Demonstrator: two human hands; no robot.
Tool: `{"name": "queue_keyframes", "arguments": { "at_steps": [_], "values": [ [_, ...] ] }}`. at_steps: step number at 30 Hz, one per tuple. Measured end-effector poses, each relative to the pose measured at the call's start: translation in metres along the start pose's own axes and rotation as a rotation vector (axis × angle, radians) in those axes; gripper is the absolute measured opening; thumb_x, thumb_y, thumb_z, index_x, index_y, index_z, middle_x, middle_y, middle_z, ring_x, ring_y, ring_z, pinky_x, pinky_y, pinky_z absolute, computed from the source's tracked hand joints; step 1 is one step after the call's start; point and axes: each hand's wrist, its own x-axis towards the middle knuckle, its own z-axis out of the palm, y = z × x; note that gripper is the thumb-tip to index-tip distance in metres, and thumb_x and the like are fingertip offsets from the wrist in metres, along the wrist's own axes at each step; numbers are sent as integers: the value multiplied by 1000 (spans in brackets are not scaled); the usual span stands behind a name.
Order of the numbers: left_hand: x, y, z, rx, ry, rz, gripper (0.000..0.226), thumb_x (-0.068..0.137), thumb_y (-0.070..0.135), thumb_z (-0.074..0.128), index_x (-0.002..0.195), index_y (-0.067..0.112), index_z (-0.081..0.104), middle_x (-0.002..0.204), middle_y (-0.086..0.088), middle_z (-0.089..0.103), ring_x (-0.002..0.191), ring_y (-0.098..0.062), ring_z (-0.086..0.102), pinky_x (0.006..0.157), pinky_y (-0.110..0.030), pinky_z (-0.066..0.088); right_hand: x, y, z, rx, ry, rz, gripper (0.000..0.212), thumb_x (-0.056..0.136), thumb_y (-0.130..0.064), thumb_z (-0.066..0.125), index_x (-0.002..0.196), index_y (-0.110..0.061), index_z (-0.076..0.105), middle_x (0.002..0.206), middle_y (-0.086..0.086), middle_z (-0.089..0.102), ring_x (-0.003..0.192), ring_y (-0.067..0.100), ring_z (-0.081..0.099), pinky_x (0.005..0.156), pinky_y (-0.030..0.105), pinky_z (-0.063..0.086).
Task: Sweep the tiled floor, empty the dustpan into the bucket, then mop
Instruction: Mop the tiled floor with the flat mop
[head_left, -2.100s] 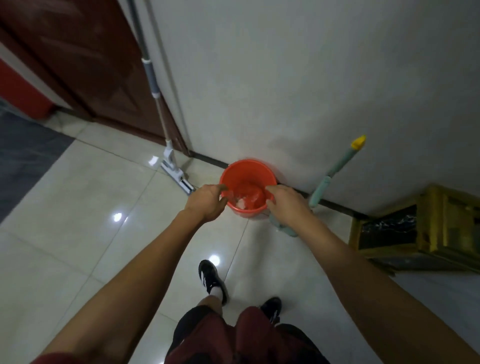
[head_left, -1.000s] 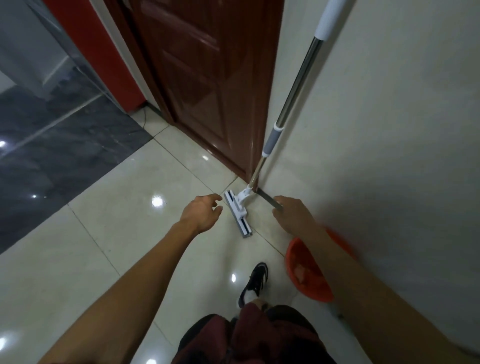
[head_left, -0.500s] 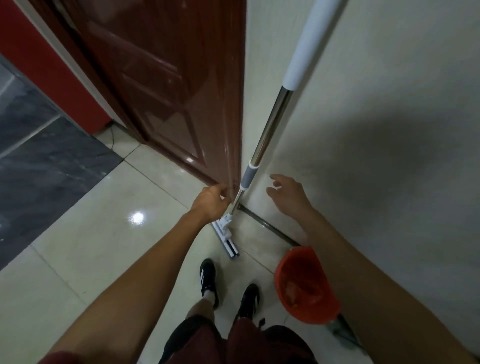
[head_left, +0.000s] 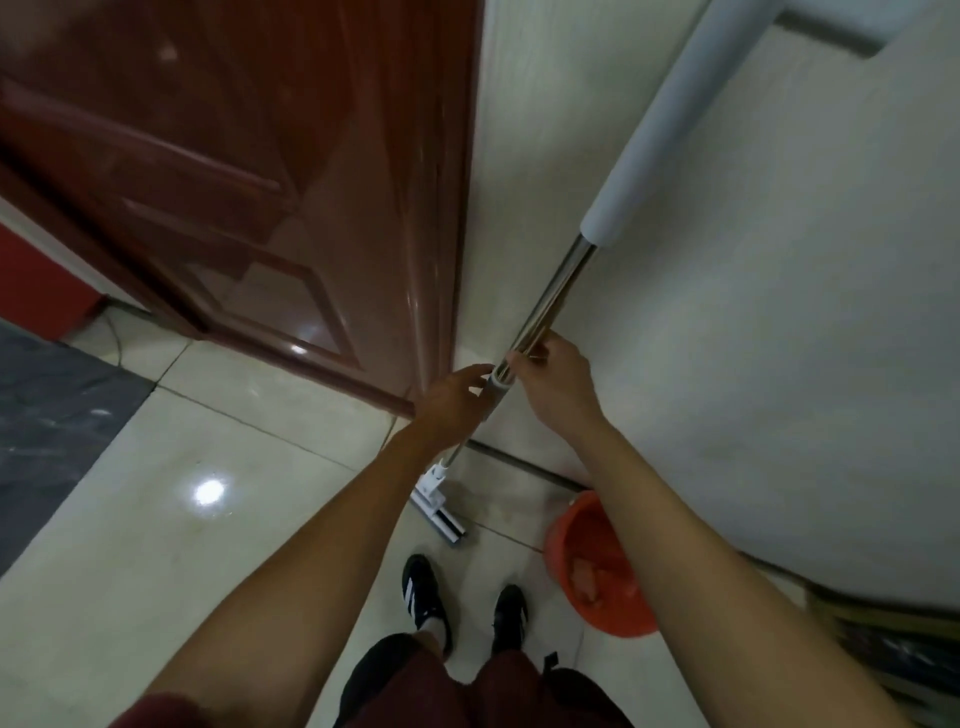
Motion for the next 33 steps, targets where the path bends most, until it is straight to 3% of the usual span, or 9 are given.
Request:
{"name": "queue_keyframes", "arguments": {
  "at_steps": [2,5,9,11,17,24,27,30,33],
  "values": [
    [1,-3,-2,17,-9,17,84,67,77,47,134,30,64,115,5,72,100,-16,70,86,-39,60,-6,-2,2,5,17,11,16,95,-27,62,103,-14,66,92,-7,67,78,2,60,62,5,38],
    [-6,-6,-2,43,-26,42,77,69,74,48,129,29,68,106,6,73,93,-15,71,84,-35,59,-17,-3,4,18,14,22,16,94,-27,63,103,-15,66,93,-7,67,80,3,61,65,8,41],
    [-30,-12,1,27,11,73,25,94,32,65,117,25,72,90,5,71,73,-12,65,71,-29,56,-39,-2,4,-23,-15,-21,14,94,-26,64,102,-15,65,90,-7,66,73,-7,57,60,2,39],
    [-46,-17,7,-17,16,91,21,93,15,65,110,24,71,82,5,68,65,-7,59,68,-26,50,-56,0,4,-43,-36,-64,14,94,-22,64,105,-13,65,90,-6,65,73,0,58,62,6,40],
    [-120,-29,34,46,138,102,32,95,10,64,125,16,72,101,-4,73,87,-16,63,77,-25,47,-126,14,1,-63,-152,-191,27,94,-17,63,121,-11,62,106,8,70,95,22,66,81,26,47],
    [-224,-58,75,4,254,9,31,98,18,64,126,28,73,119,2,74,104,-16,67,92,-31,52,-223,35,-1,-58,-302,-277,13,93,-15,62,102,-7,66,84,-1,66,71,6,59,67,24,42],
    [-259,-74,88,-49,268,-22,31,99,22,65,129,26,72,124,8,70,108,-8,62,91,-21,45,-258,45,5,-88,-358,-272,18,93,-15,61,105,-3,68,92,7,72,82,18,65,77,31,49],
    [-291,-92,101,-88,264,-61,30,99,29,65,129,28,72,125,8,71,112,-11,64,93,-21,44,-290,56,12,-156,-413,-279,23,94,-18,62,107,0,68,99,15,72,94,30,67,87,42,51],
    [-323,-110,114,-125,245,-61,29,100,30,64,128,28,72,123,5,73,111,-12,65,92,-22,45,-324,69,19,-224,-460,-282,27,98,-20,58,115,-1,66,110,14,69,102,28,65,90,37,49]
  ]
}}
